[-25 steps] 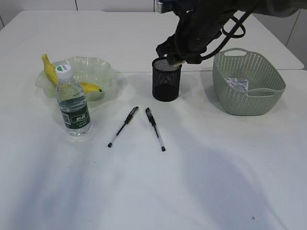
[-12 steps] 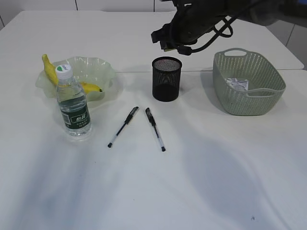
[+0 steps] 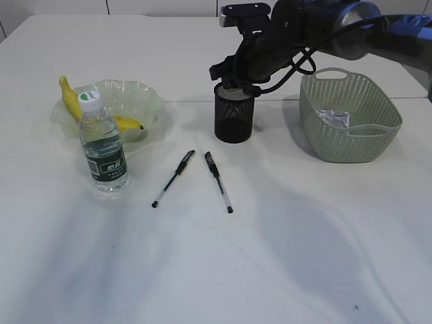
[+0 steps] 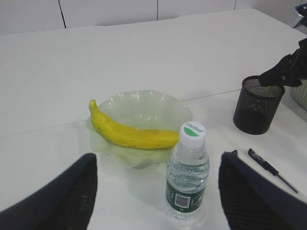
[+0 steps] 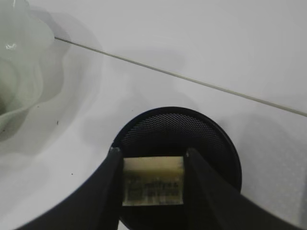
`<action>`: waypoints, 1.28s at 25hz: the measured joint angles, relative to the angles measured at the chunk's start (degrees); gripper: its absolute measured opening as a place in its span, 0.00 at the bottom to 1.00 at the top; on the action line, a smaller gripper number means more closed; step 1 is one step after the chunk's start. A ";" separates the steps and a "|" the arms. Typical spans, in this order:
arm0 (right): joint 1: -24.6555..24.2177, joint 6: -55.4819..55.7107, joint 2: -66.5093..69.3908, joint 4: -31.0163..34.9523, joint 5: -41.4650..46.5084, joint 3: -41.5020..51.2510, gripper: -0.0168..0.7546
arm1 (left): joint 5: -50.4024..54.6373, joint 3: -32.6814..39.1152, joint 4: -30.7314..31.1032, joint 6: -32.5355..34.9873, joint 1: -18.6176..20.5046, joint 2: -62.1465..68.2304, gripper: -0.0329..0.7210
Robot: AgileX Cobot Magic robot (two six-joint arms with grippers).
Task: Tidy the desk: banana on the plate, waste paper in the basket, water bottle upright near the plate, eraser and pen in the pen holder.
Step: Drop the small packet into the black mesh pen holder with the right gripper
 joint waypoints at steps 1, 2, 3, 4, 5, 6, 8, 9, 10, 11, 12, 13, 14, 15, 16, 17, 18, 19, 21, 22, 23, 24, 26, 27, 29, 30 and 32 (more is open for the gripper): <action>-0.10 0.00 0.40 0.03 0.00 0.00 0.38 | 0.00 0.00 0.00 0.00 0.00 0.00 0.78; -0.24 0.00 0.63 0.13 0.00 0.00 0.38 | 0.00 0.00 0.00 0.00 0.00 0.00 0.78; -0.37 0.00 0.77 0.27 0.00 0.00 0.38 | 0.00 0.00 0.00 0.00 0.00 0.00 0.78; -0.37 0.00 1.01 0.45 0.00 0.00 0.38 | 0.00 0.00 0.00 0.00 0.00 0.00 0.78; -0.37 0.00 0.99 0.67 0.00 0.00 0.38 | 0.00 0.00 0.00 0.00 0.00 0.00 0.78; -0.49 0.00 0.99 0.81 0.00 0.00 0.38 | 0.00 0.00 0.00 0.00 0.00 0.00 0.78; -0.57 0.00 0.99 1.08 -0.08 0.00 0.40 | 0.00 0.00 0.00 0.00 0.00 0.00 0.78; -0.57 0.00 0.99 1.30 -0.08 0.00 0.41 | 0.00 0.00 0.00 0.00 0.00 0.00 0.78; -0.57 0.00 0.99 1.36 -0.08 0.00 0.43 | 0.00 0.00 0.00 0.00 0.00 0.00 0.78; -0.57 0.00 0.99 1.46 -0.13 0.00 0.44 | 0.00 0.00 0.00 0.00 0.00 0.00 0.78; -0.57 0.00 0.99 1.48 -0.13 0.00 0.45 | 0.00 0.00 0.00 0.00 0.00 0.00 0.78; -0.57 0.00 0.99 1.76 -0.22 0.00 0.45 | 0.00 0.00 0.00 0.00 0.00 0.00 0.78; -0.57 0.00 0.99 2.01 -0.22 0.00 0.45 | 0.00 0.00 0.00 0.00 0.00 0.00 0.78; -0.57 0.00 0.99 2.13 -0.22 0.00 0.46 | 0.00 0.00 0.00 0.00 0.00 0.00 0.78; -0.57 0.00 0.99 2.28 -0.22 0.00 0.46 | 0.00 0.00 0.00 0.00 0.00 0.00 0.78; -0.57 0.00 0.99 2.37 -0.22 0.00 0.46 | 0.00 0.00 0.00 0.00 0.00 0.00 0.78; -0.57 0.00 0.99 2.52 -0.22 0.00 0.46 | 0.00 0.00 0.00 0.00 0.00 0.00 0.78; -0.57 0.00 0.99 2.52 -0.22 0.00 0.47 | 0.00 0.00 0.00 0.00 0.00 0.00 0.78; -0.57 0.00 0.99 2.52 0.13 0.00 0.49 | 0.00 0.00 0.00 0.00 0.00 0.00 0.78; -0.57 0.00 0.99 2.52 0.16 0.00 0.50 | 0.00 0.00 0.00 0.00 0.00 0.00 0.78; -0.57 0.00 0.99 2.52 0.27 0.00 0.51 | 0.00 0.00 0.00 0.00 0.00 0.00 0.78; -0.57 0.00 0.99 2.52 0.39 0.00 0.52 | 0.00 0.00 0.00 0.00 0.00 0.00 0.78; -0.57 0.00 0.99 2.52 0.65 -0.04 0.53 | 0.00 0.00 0.00 0.00 0.00 0.00 0.78; -0.57 0.00 0.99 2.52 0.85 -0.04 0.53 | 0.00 0.00 0.00 0.00 0.00 0.00 0.78; -0.57 0.00 0.99 2.52 1.75 -0.39 0.53 | 0.00 0.00 0.00 0.00 0.00 0.00 0.78; -0.57 0.00 0.99 2.52 2.51 -0.56 0.53 | 0.00 0.00 0.00 0.00 0.00 0.00 0.78; -0.57 0.00 0.74 2.56 4.68 -1.67 0.53 | 0.00 0.00 0.00 0.00 0.00 0.00 0.78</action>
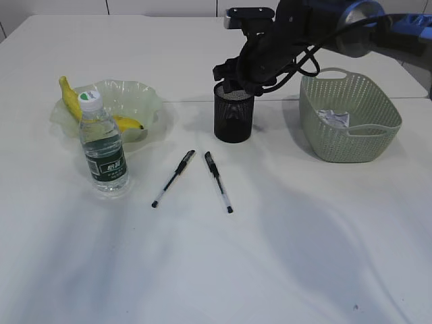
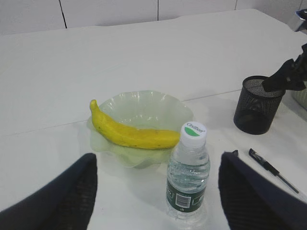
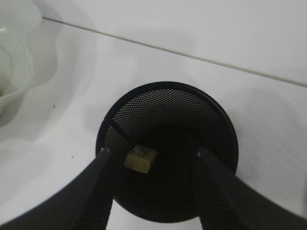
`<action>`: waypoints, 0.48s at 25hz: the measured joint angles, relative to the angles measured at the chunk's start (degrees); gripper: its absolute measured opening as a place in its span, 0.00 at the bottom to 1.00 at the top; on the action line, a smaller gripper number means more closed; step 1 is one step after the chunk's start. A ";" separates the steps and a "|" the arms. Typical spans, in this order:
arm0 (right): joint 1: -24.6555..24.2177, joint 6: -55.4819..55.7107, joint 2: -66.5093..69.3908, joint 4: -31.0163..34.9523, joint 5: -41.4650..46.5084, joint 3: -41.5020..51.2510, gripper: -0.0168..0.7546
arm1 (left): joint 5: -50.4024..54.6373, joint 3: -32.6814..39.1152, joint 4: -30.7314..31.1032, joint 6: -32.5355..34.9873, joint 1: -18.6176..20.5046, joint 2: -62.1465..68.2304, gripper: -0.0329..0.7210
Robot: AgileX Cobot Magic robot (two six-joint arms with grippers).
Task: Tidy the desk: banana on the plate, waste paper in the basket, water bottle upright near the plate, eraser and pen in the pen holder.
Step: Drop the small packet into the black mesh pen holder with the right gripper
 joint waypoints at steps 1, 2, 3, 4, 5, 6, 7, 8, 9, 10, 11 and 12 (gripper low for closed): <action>0.00 0.00 -0.24 0.00 1.53 -0.77 0.53 | 0.00 0.00 0.00 0.00 0.00 0.00 0.78; 0.00 0.00 -0.70 0.00 3.24 -1.53 0.53 | 0.00 0.00 0.00 0.00 0.00 0.00 0.78; 0.00 0.00 -1.45 0.00 4.88 -2.63 0.53 | 0.00 0.00 0.00 0.00 0.00 0.00 0.78; 0.00 0.00 -2.03 0.00 6.23 -3.32 0.53 | 0.00 0.00 0.00 0.00 0.00 0.00 0.78; 0.00 0.00 -2.59 0.00 7.87 -3.95 0.53 | 0.10 0.00 0.00 0.00 0.00 0.00 0.78; 0.00 0.00 -3.21 0.00 9.58 -4.65 0.53 | 0.10 0.00 0.00 0.00 0.00 0.00 0.78; 0.00 0.00 -3.94 0.00 10.91 -5.19 0.53 | 0.10 0.00 0.00 0.00 0.00 0.00 0.78; 0.00 0.00 -4.38 0.00 12.54 -5.64 0.53 | 0.10 0.00 0.00 0.00 0.00 0.00 0.78; 0.00 0.00 -5.03 0.00 13.85 -5.86 0.53 | 0.10 0.00 0.00 0.00 0.00 0.00 0.78; 0.00 0.00 -5.58 0.00 15.10 -5.86 0.53 | 0.10 0.00 0.00 0.00 0.00 0.00 0.78; 0.00 0.00 -6.03 0.00 16.44 -5.97 0.53 | 0.10 0.00 0.00 0.00 0.00 0.00 0.78; 0.00 0.00 -6.43 0.09 17.84 -6.10 0.53 | 0.10 0.00 0.00 0.00 0.00 0.00 0.78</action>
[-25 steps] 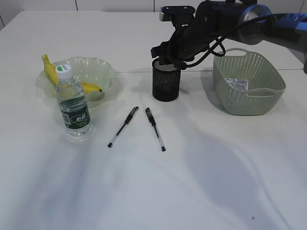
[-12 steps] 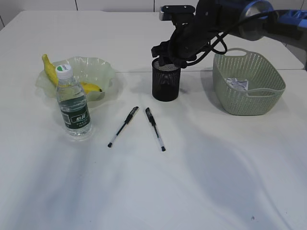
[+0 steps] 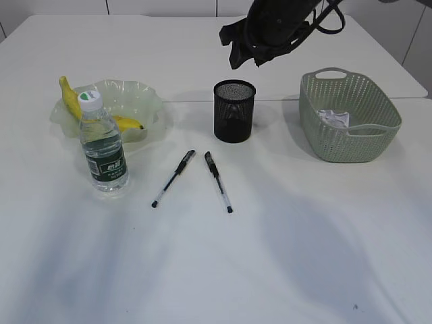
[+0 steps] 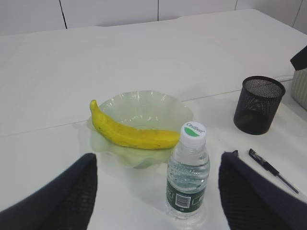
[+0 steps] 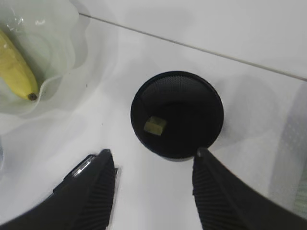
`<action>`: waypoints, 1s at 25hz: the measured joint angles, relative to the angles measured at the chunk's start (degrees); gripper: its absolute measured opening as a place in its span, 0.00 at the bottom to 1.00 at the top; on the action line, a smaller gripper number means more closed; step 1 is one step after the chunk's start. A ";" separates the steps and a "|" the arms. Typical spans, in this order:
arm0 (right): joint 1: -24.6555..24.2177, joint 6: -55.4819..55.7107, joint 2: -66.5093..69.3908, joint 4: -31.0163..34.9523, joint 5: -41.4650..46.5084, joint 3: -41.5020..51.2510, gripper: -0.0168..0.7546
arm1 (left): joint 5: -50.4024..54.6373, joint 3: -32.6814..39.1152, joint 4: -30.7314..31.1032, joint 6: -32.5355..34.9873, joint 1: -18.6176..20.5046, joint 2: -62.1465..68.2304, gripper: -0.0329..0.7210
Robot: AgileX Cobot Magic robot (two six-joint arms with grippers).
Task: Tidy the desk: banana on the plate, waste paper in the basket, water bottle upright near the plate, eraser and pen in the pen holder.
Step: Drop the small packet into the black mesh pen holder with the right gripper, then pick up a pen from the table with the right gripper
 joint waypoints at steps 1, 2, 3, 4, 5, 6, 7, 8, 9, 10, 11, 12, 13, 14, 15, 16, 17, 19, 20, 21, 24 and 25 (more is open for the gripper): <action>0.12 0.00 -0.29 0.00 1.33 -0.11 0.53 | 0.00 0.00 0.00 0.00 0.00 0.00 0.78; 0.51 0.00 -0.55 0.00 2.33 -0.14 0.53 | 0.00 0.00 0.00 0.00 0.00 0.00 0.78; 0.85 0.00 -0.94 -0.10 3.42 -0.14 0.53 | 0.00 0.00 0.00 0.00 0.00 0.00 0.78; 1.55 0.28 -1.18 -0.10 4.46 -0.14 0.53 | 0.00 0.00 0.00 0.00 0.00 0.00 0.78; 2.36 0.81 -1.54 -0.48 5.10 -0.14 0.53 | 0.00 0.00 0.00 0.00 0.00 0.00 0.78; 3.32 1.58 -1.65 -1.16 5.90 -0.14 0.53 | 0.00 0.00 0.00 0.00 0.00 0.00 0.78; 4.20 2.26 -1.78 -2.17 6.72 -0.14 0.53 | 0.00 0.00 0.00 0.00 0.00 0.00 0.78; 5.29 3.17 -1.88 -3.74 7.50 -0.14 0.53 | 0.00 0.00 0.00 0.00 0.00 0.00 0.78; 6.31 4.08 -1.88 -5.30 8.08 -0.14 0.53 | 0.00 0.00 0.00 0.00 0.00 0.00 0.78; 7.08 4.89 -1.88 -6.75 8.51 -0.14 0.53 | 0.00 0.00 0.00 0.00 0.00 0.00 0.78; 8.04 5.61 -1.88 -7.69 8.81 -0.14 0.53 | -0.11 0.00 0.00 0.00 0.00 0.00 0.78; 8.57 6.32 -1.88 -8.30 9.26 -0.14 0.52 | -0.19 0.00 0.00 0.00 0.00 0.00 0.78; 9.03 6.82 -1.88 -8.80 9.78 -0.14 0.52 | -0.19 0.00 0.00 0.00 0.00 0.00 0.78; 9.53 7.15 -1.88 -9.23 10.41 -0.14 0.51 | -0.24 0.00 0.00 0.00 0.00 0.00 0.78; 10.02 7.41 -1.88 -9.87 11.35 -0.14 0.51 | -0.33 0.00 0.00 0.00 0.00 0.00 0.78; 10.14 8.07 -1.88 -10.66 12.07 -0.14 0.51 | -0.33 0.00 0.00 0.00 0.00 0.00 0.78; 10.28 8.62 -1.88 -11.31 12.87 -0.14 0.51 | -0.37 0.00 0.00 0.00 0.00 0.00 0.78; 10.37 9.90 -1.64 -11.95 13.53 -0.23 0.51 | -0.62 0.00 0.00 0.00 0.00 0.00 0.78; 10.37 10.21 -1.37 -12.21 13.63 -0.23 0.51 | -0.76 0.00 0.00 0.00 0.00 0.00 0.78; 10.37 10.46 -1.08 -12.19 13.77 -0.23 0.51 | -1.05 0.00 0.00 0.00 0.00 0.00 0.78; 10.37 10.71 -0.01 -11.34 13.90 -0.23 0.51 | -1.59 0.00 0.00 0.00 0.00 0.00 0.78; 10.37 10.93 0.35 -10.83 13.90 -0.23 0.51 | -1.59 0.00 0.00 0.00 0.00 0.00 0.78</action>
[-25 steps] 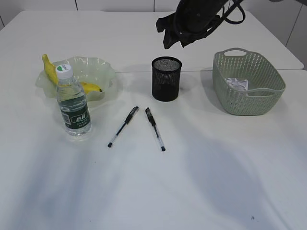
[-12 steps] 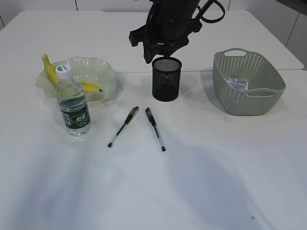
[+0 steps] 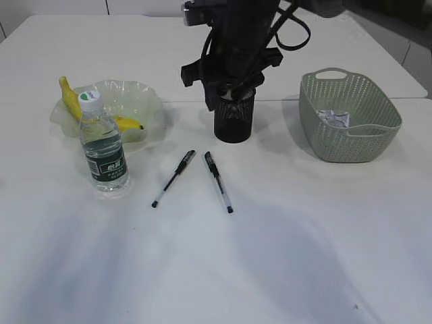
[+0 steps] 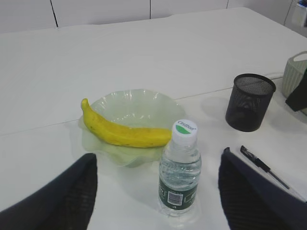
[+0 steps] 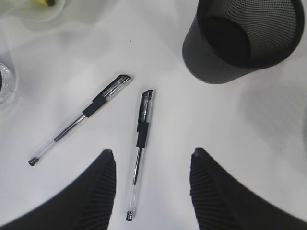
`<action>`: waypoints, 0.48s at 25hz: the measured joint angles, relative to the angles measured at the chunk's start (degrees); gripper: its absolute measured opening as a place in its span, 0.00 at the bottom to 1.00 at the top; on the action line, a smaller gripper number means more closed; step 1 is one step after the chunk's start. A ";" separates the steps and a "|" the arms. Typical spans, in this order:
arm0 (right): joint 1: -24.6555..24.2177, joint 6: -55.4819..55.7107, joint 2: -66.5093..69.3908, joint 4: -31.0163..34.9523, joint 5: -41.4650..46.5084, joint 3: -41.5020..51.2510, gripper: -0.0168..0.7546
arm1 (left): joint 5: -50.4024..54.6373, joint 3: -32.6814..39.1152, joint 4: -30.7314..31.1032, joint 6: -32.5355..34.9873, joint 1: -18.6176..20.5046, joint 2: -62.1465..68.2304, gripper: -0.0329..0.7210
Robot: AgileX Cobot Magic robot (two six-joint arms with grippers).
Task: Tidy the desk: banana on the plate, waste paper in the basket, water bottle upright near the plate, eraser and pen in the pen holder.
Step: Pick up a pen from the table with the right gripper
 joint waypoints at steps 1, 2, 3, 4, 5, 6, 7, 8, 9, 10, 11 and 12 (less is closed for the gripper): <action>0.00 0.13 0.48 0.43 0.00 0.00 0.51 | -0.11 0.00 0.00 0.00 0.00 0.00 0.78; 0.00 0.22 0.90 0.79 0.00 0.00 0.51 | -0.23 0.00 0.00 0.00 0.00 0.00 0.78; 0.00 0.34 1.38 0.91 0.00 0.00 0.51 | -0.50 0.00 0.00 0.00 0.00 0.00 0.78; 0.00 0.48 1.84 1.03 0.00 0.00 0.51 | -0.82 0.00 0.00 0.00 0.00 0.00 0.78; 0.00 0.70 2.35 1.13 0.00 0.00 0.51 | -1.15 0.00 0.00 0.00 0.00 0.00 0.78; 0.00 0.70 2.84 1.11 0.00 0.00 0.51 | -1.34 0.00 0.00 0.00 0.00 0.00 0.78; 0.00 0.75 3.15 1.11 0.00 0.00 0.51 | -1.43 0.00 0.00 0.00 0.00 0.00 0.78; 0.00 0.84 3.61 1.11 0.00 0.00 0.51 | -1.43 0.00 0.00 0.00 0.00 0.00 0.78; 0.00 0.98 4.06 1.16 0.00 0.00 0.51 | -1.43 0.00 0.00 0.00 0.00 0.00 0.78; 0.00 1.11 4.53 1.25 0.00 0.00 0.51 | -1.47 0.00 0.00 0.00 0.00 0.00 0.78; 0.00 1.21 5.12 1.30 0.00 0.00 0.51 | -1.56 0.00 0.00 0.00 0.00 0.00 0.78; 0.00 1.45 5.70 1.39 0.00 -0.04 0.51 | -1.56 0.00 0.00 0.00 0.00 0.00 0.78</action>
